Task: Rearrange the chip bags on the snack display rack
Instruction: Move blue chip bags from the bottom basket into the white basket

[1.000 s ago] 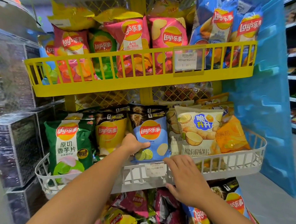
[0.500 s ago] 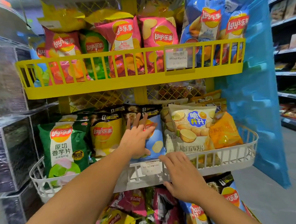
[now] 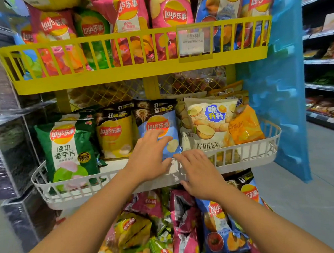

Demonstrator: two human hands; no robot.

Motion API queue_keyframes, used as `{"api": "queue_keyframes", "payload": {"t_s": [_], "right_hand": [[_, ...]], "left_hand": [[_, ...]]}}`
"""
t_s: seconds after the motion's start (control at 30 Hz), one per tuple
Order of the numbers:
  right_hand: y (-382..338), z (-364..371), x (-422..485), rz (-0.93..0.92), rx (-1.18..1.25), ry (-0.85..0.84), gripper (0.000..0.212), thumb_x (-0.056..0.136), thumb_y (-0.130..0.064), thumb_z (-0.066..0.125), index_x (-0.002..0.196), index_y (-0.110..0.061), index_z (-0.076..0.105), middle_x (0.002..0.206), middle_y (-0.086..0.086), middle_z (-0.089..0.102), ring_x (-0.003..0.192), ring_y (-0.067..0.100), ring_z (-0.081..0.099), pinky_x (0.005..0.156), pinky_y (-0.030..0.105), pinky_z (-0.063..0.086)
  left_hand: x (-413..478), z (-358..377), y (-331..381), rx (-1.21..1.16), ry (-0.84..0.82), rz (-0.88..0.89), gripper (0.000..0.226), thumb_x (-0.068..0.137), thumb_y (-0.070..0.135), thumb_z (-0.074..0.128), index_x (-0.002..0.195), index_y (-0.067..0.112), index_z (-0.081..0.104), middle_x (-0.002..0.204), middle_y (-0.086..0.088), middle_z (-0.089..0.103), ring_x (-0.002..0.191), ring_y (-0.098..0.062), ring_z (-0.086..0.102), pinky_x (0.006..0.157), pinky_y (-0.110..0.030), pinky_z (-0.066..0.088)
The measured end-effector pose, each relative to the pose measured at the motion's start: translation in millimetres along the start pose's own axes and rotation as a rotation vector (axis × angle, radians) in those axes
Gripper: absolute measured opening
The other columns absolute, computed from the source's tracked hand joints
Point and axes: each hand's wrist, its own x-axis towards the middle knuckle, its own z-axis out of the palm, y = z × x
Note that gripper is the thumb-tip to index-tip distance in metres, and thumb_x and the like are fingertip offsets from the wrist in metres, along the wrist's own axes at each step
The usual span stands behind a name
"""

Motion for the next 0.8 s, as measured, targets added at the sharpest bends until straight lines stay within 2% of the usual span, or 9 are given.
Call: {"api": "queue_keyframes", "payload": {"t_s": [0.13, 0.27, 0.37, 0.47, 0.53, 0.63, 0.8], "right_hand": [[-1.1, -14.1, -11.6, 0.055, 0.129, -0.026, 0.071, 0.087, -0.027, 0.064, 0.150, -0.011, 0.035, 0.147, 0.011, 0.039, 0.137, 0.031, 0.034, 0.116, 0.043, 0.028], [17.7, -29.4, -55.7, 0.192, 0.204, -0.035, 0.054, 0.089, -0.019, 0.064, 0.140, -0.012, 0.047, 0.143, 0.010, 0.042, 0.133, 0.028, 0.039, 0.103, 0.041, 0.045], [39.6, -30.4, -99.3, 0.339, 0.209, -0.110, 0.045, 0.093, -0.020, 0.061, 0.136, -0.012, 0.052, 0.137, 0.008, 0.046, 0.124, 0.026, 0.045, 0.097, 0.036, 0.043], [57.5, -21.2, -140.9, 0.533, 0.209, -0.195, 0.038, 0.091, -0.022, 0.062, 0.128, -0.013, 0.057, 0.127, 0.008, 0.050, 0.115, 0.029, 0.053, 0.089, 0.041, 0.048], [67.1, -10.5, -165.1, 0.617, 0.183, -0.312, 0.039, 0.089, -0.024, 0.063, 0.126, -0.013, 0.056, 0.124, 0.010, 0.051, 0.113, 0.033, 0.054, 0.085, 0.042, 0.050], [78.0, 3.5, -192.4, 0.702, 0.203, -0.429, 0.044, 0.088, -0.025, 0.062, 0.130, -0.014, 0.055, 0.128, 0.010, 0.050, 0.116, 0.031, 0.055, 0.089, 0.039, 0.048], [99.6, 18.6, -209.2, 0.800, 0.262, -0.435, 0.047, 0.088, -0.031, 0.063, 0.132, -0.015, 0.055, 0.130, 0.009, 0.052, 0.117, 0.030, 0.056, 0.093, 0.040, 0.049]], "left_hand": [[-46.9, -1.1, 22.3, -0.121, 0.047, 0.019, 0.058, 0.081, 0.044, 0.063, 0.134, 0.020, 0.056, 0.139, -0.009, 0.051, 0.131, -0.030, 0.044, 0.103, -0.049, 0.043], [-73.2, 15.0, 41.9, -0.113, -0.024, 0.091, 0.050, 0.080, 0.042, 0.059, 0.123, 0.015, 0.063, 0.119, -0.007, 0.061, 0.111, -0.031, 0.058, 0.090, -0.043, 0.050], [-86.2, 43.0, 62.1, -0.144, -0.244, 0.089, 0.046, 0.088, 0.040, 0.056, 0.128, 0.018, 0.058, 0.121, -0.005, 0.058, 0.112, -0.028, 0.056, 0.090, -0.039, 0.048], [-92.5, 78.7, 83.1, -0.107, -0.421, 0.079, 0.040, 0.090, 0.039, 0.052, 0.125, 0.019, 0.055, 0.119, -0.006, 0.057, 0.113, -0.028, 0.056, 0.090, -0.039, 0.047], [-94.2, 102.1, 96.2, -0.077, -0.510, 0.071, 0.039, 0.090, 0.037, 0.054, 0.123, 0.017, 0.056, 0.121, -0.008, 0.057, 0.115, -0.030, 0.056, 0.089, -0.039, 0.046], [-96.5, 133.1, 109.8, -0.131, -0.606, 0.014, 0.042, 0.088, 0.038, 0.059, 0.126, 0.021, 0.056, 0.123, -0.009, 0.058, 0.116, -0.030, 0.057, 0.089, -0.040, 0.049], [-93.4, 164.2, 123.4, -0.234, -0.629, -0.110, 0.036, 0.088, 0.039, 0.059, 0.117, 0.018, 0.059, 0.116, -0.010, 0.062, 0.105, -0.031, 0.062, 0.082, -0.040, 0.052]]}}
